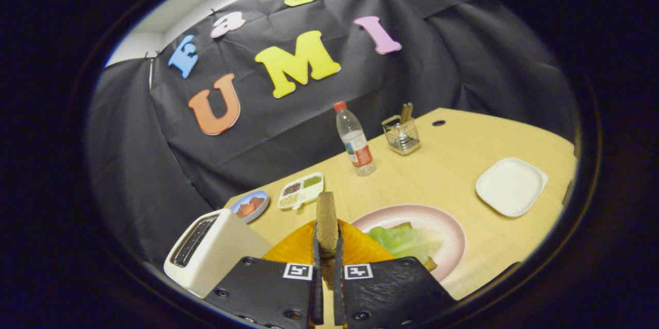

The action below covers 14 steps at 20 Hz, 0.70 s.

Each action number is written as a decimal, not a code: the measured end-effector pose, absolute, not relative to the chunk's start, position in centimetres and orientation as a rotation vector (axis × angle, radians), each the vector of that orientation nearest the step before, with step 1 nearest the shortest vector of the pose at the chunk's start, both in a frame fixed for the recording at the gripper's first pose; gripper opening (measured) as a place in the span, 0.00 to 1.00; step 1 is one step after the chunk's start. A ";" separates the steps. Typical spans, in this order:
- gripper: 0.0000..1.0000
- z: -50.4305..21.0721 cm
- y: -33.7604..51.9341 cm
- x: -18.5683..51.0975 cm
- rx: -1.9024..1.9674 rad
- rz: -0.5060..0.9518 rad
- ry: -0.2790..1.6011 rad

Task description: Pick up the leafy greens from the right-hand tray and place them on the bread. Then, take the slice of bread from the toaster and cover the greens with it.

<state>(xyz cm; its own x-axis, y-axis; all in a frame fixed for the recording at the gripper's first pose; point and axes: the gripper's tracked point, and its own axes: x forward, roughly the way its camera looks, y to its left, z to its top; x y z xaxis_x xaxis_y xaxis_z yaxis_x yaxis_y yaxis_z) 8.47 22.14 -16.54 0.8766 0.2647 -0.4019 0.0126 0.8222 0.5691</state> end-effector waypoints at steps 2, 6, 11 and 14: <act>0.08 -17.3 21.2 8.4 0.618 0.133 0.488; 0.08 -18.6 19.7 8.6 0.629 0.139 0.490; 0.21 -21.4 17.8 8.3 0.600 0.140 0.540; 0.28 -22.3 17.3 7.9 0.592 0.148 0.570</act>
<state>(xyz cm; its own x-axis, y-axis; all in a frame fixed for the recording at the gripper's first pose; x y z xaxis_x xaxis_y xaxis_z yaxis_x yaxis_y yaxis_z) 7.89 17.32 -22.26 0.8363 0.2907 -0.4648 0.0275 0.8246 0.5651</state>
